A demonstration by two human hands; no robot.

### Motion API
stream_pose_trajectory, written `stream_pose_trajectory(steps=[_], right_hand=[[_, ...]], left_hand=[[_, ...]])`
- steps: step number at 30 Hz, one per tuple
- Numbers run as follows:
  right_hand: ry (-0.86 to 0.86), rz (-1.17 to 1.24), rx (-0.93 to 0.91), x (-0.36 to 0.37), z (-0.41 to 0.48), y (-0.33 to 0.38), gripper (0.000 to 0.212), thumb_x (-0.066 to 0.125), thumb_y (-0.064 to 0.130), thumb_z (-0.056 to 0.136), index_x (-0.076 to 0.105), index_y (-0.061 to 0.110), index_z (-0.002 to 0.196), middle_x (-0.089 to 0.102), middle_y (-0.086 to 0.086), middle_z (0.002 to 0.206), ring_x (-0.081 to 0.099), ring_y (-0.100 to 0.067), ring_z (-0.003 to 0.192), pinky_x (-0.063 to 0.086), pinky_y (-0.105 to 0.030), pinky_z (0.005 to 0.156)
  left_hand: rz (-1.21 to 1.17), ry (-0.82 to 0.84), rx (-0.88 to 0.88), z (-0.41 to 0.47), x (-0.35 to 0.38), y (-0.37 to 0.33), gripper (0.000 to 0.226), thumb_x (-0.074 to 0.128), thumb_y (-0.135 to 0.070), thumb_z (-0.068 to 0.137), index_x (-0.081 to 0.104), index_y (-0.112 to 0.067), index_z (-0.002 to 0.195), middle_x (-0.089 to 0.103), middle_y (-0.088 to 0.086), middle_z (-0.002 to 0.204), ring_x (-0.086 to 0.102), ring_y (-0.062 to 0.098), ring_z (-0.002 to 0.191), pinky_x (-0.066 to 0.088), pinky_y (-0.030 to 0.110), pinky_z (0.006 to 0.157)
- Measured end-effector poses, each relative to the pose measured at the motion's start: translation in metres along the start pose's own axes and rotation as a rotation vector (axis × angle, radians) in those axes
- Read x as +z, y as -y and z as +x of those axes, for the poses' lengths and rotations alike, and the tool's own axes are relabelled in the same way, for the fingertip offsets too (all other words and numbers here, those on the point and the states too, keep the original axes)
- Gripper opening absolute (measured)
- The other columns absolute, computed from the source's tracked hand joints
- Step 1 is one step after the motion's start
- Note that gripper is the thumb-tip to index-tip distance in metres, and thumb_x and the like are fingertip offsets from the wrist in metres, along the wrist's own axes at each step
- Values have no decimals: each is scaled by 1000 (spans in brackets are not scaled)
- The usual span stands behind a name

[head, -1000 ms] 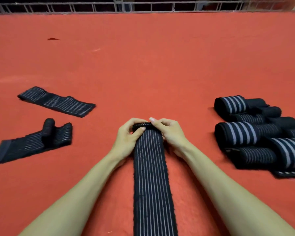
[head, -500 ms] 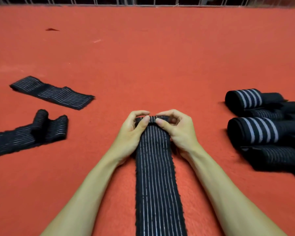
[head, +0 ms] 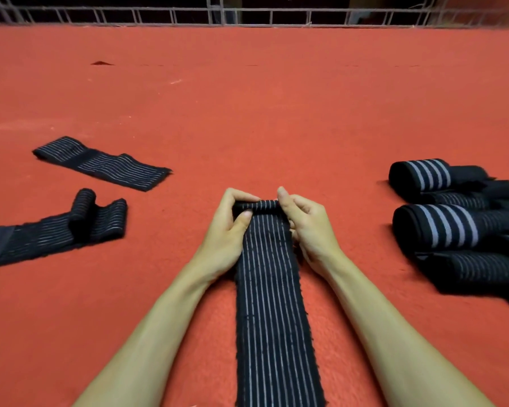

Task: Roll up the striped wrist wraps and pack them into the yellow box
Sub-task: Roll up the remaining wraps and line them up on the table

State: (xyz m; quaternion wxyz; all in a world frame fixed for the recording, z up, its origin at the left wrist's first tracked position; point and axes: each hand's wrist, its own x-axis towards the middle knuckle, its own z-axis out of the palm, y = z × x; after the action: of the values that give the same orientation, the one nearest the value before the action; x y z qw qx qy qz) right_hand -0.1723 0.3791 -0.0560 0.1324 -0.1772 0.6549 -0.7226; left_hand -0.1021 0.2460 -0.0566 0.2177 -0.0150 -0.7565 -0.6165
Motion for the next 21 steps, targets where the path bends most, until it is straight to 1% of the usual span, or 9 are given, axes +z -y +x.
stream_pose_trajectory(steps=[4, 6, 8, 11, 13, 15, 17, 19, 21], right_hand=[[9, 103, 21, -2, -2, 4, 13, 68, 19, 88, 69, 6, 89, 65, -7, 75, 57, -19, 69, 45, -26, 57], [14, 141, 0, -4, -3, 4, 10, 68, 12, 87, 68, 4, 93, 68, -5, 80, 62, -14, 73, 50, -22, 62], [9, 140, -27, -5, -4, 5, 12, 69, 8, 85, 68, 1, 96, 70, -8, 86, 65, -17, 81, 53, -26, 72], [3, 56, -81, -6, -4, 2, 12, 72, 4, 83, 68, 6, 94, 70, -6, 88, 66, -15, 83, 54, -27, 74], [3, -8, -125, -6, -4, 0, 15, 73, 0, 80, 68, 11, 89, 70, -4, 87, 66, -13, 82, 54, -28, 75], [-5, -23, -167, -5, -5, 1, 20, 74, -5, 77, 68, 13, 84, 70, -1, 83, 65, -12, 79, 54, -27, 74], [3, -30, -210, -4, -5, 1, 22, 75, -8, 74, 68, 12, 81, 71, 3, 79, 66, -9, 77, 52, -22, 73], [14, -32, -233, -3, -5, 1, 25, 75, -11, 71, 69, 12, 78, 71, 5, 78, 67, -6, 77, 50, -18, 75], [22, -19, -249, -4, -4, 0, 26, 76, -14, 69, 70, 10, 78, 71, 4, 79, 67, -5, 80, 49, -17, 76]], left_hand=[[-85, -42, -55, 0, 2, -6, 27, 48, 6, 91, 61, -18, 89, 64, -5, 88, 57, 4, 84, 45, 17, 76], [-211, -3, -98, -2, 3, -5, 17, 51, -6, 87, 61, -18, 92, 64, -7, 91, 57, 6, 88, 46, 19, 79], [-287, 49, -143, -4, 4, -3, 16, 52, -18, 85, 58, -19, 100, 63, -7, 96, 58, 5, 90, 47, 19, 78], [-224, 25, -178, -4, 8, -3, 15, 50, -26, 99, 51, -19, 112, 58, -3, 100, 57, -2, 84, 47, 15, 74], [-131, -38, -169, -3, 9, -3, 22, 42, -32, 100, 48, -18, 116, 54, -6, 99, 54, -8, 80, 44, 11, 72], [-56, -78, -155, -2, 8, -1, 31, 39, -45, 99, 51, -20, 111, 55, -9, 96, 53, -5, 81, 44, 15, 74], [-23, -85, -135, -1, 7, 0, 38, 37, -53, 96, 56, -21, 99, 59, -9, 89, 55, 0, 81, 45, 20, 76], [-20, -91, -140, 1, 7, 1, 31, 40, -45, 98, 58, -21, 90, 60, -10, 85, 55, 0, 78, 44, 23, 77], [-16, -91, -153, 1, 7, 1, 19, 42, -29, 101, 57, -22, 92, 60, -10, 87, 54, -5, 77, 42, 19, 76]])
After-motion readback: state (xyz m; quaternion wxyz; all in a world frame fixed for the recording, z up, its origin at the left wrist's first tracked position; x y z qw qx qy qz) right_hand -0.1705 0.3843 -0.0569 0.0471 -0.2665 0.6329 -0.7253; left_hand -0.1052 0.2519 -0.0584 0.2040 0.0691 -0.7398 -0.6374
